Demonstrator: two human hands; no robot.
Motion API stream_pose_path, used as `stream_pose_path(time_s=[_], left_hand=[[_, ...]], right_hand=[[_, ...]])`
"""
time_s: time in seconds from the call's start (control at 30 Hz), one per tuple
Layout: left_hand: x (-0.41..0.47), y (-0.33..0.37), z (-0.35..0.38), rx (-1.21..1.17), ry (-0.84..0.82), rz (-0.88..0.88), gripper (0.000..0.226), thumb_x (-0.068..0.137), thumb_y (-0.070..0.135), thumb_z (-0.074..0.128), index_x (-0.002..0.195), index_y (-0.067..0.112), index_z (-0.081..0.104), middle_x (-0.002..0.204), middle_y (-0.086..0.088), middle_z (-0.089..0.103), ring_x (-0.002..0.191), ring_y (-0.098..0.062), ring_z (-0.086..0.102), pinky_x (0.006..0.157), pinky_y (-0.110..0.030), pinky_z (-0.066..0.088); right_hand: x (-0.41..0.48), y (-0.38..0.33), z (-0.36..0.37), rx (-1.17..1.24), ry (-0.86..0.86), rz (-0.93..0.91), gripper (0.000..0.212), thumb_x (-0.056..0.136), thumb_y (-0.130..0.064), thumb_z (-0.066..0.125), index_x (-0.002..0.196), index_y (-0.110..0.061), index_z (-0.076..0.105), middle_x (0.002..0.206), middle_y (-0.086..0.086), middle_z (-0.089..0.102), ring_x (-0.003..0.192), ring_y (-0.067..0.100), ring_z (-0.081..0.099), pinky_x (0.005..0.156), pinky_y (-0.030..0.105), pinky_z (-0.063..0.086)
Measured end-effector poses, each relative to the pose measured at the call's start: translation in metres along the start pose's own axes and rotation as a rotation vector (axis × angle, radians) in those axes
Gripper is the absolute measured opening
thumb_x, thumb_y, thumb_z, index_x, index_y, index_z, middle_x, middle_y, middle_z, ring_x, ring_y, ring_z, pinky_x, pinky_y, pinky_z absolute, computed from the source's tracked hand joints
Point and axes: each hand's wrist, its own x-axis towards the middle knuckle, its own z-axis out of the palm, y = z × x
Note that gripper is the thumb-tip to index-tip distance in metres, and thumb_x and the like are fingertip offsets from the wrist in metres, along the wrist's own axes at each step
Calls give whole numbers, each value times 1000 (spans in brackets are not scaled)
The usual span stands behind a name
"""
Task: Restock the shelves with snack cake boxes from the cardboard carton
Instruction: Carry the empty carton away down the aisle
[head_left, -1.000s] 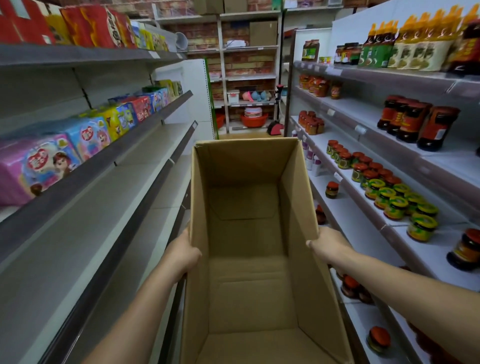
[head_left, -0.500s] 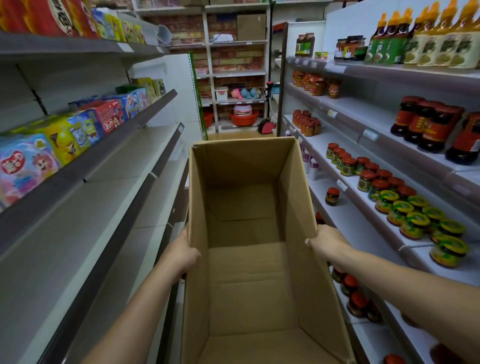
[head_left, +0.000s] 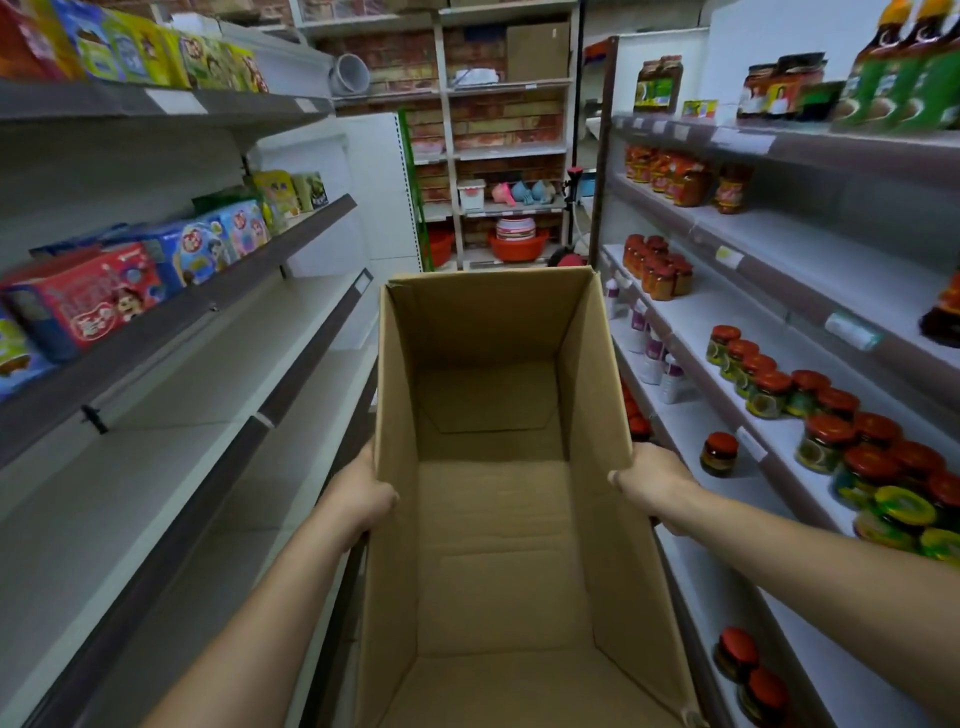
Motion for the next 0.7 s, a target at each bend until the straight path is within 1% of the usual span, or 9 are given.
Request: stream_pose_path(time_s=[0.13, 0.23, 0.37, 0.47, 0.53, 0.6, 0.67, 0.7], left_hand=[[49, 30, 11, 0, 19, 1, 81, 93, 5, 62, 160, 30, 24, 128, -10, 60, 98, -25, 62, 80, -41, 60], [78, 47, 15, 16, 20, -6, 80, 94, 5, 61, 160, 30, 22, 128, -9, 59, 96, -23, 61, 77, -39, 59], [117, 61, 16, 9, 20, -1, 79, 94, 5, 59, 160, 30, 23, 120, -5, 58, 86, -17, 59, 72, -37, 59], [149, 65, 16, -1, 16, -9, 80, 94, 4, 59, 160, 31, 24, 122, -7, 60, 90, -20, 62, 79, -41, 60], [170, 67, 16, 0, 18, -19, 80, 92, 3, 61, 159, 30, 25, 125, -8, 60, 96, -23, 62, 84, -43, 60], [196, 69, 14, -19, 5, -18, 78, 91, 0, 61, 158, 26, 29, 121, -6, 59, 101, -26, 61, 87, -43, 58], [226, 71, 11, -34, -12, -6, 77, 91, -1, 60, 157, 25, 31, 118, -6, 58, 104, -28, 61, 90, -45, 57], [242, 71, 9, -28, -18, 2, 77, 91, -1, 60, 158, 25, 30, 116, -5, 57, 103, -27, 60, 89, -43, 57]], right_hand=[[62, -15, -17, -58, 4, -29, 29, 99, -26, 59, 122, -10, 64, 105, 9, 69, 88, 25, 68, 80, 39, 60], [96, -24, -22, -71, 23, -21, 29, 99, -27, 61, 123, -11, 64, 106, 8, 69, 89, 24, 67, 79, 37, 59], [139, -38, -22, -39, 26, -10, 32, 100, -27, 61, 127, -9, 62, 104, 9, 68, 86, 23, 68, 81, 40, 61], [168, -49, -18, -22, 10, -12, 37, 99, -27, 62, 132, -10, 59, 108, 9, 68, 90, 25, 69, 84, 43, 61], [188, -56, -12, -6, 7, -10, 35, 99, -27, 63, 129, -9, 61, 105, 9, 69, 89, 24, 69, 83, 44, 61], [209, -65, -4, 6, 0, -1, 30, 99, -26, 63, 124, -10, 63, 100, 7, 69, 84, 23, 70, 80, 42, 62], [234, -78, 2, 2, -5, 2, 30, 99, -25, 62, 124, -10, 63, 101, 7, 69, 84, 23, 69, 78, 42, 62], [246, -85, 6, 2, -8, 4, 30, 99, -25, 62, 124, -10, 63, 102, 8, 69, 86, 24, 69, 79, 42, 62]])
